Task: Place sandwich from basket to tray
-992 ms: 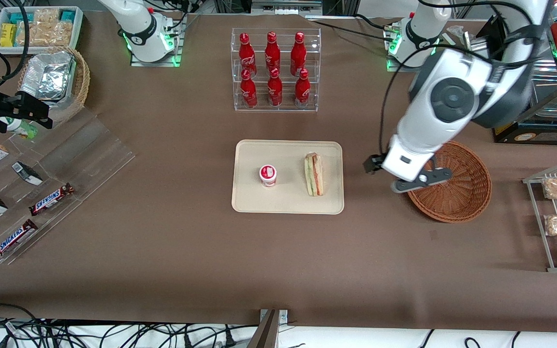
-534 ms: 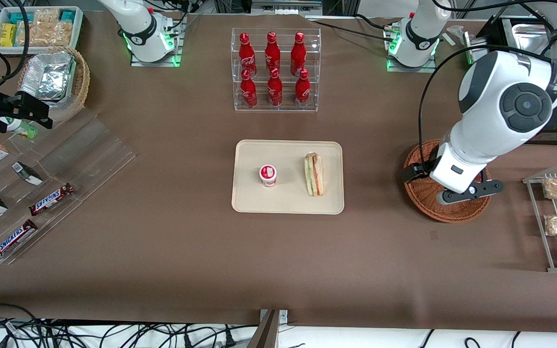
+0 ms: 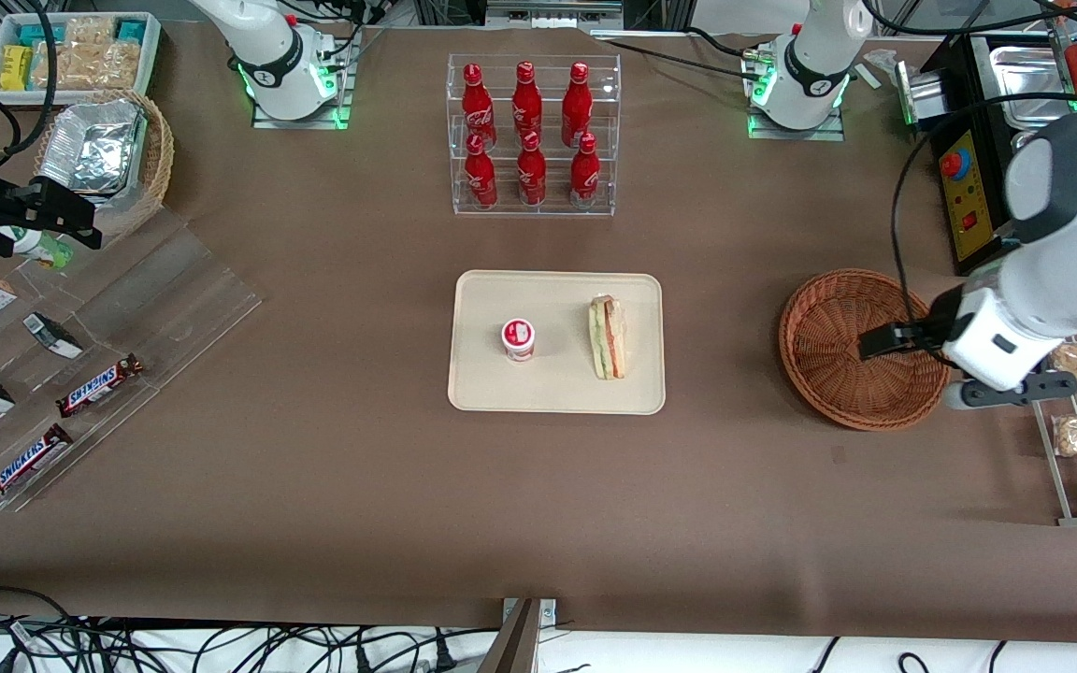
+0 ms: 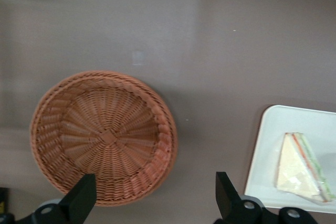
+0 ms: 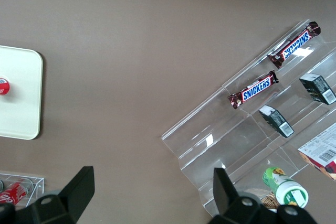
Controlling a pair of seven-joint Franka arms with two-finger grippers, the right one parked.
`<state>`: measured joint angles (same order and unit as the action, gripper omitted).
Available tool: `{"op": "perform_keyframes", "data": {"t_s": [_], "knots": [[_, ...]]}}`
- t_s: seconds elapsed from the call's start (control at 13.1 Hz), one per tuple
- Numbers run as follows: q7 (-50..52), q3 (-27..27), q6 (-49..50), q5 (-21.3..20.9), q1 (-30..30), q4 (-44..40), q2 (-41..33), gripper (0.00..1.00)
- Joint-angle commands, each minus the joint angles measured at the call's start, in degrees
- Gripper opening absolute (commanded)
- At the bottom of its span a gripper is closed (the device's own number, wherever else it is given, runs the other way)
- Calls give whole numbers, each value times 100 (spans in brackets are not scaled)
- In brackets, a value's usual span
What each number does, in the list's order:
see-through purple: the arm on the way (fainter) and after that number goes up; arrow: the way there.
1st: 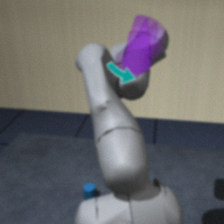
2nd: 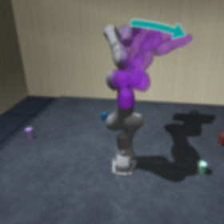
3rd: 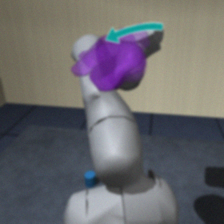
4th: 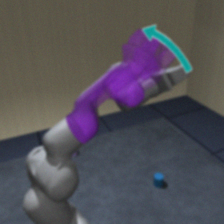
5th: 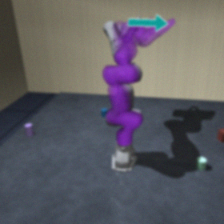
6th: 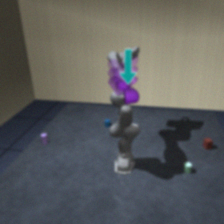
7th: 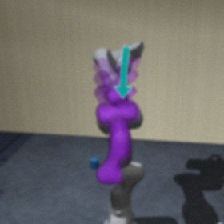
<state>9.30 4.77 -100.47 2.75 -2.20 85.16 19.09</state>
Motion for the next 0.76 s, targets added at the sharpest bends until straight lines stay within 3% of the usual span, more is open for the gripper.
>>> {"op": "perform_keyframes", "data": {"t_s": [0.0, 0.38, 0.69], "knots": [[-1040, -783, 273, 261, 440, -140, 51, 100], [-2106, -995, 344, 173, 466, -158, 69, 100], [-2108, -960, 370, -20, 475, -562, 95, 100]]}}
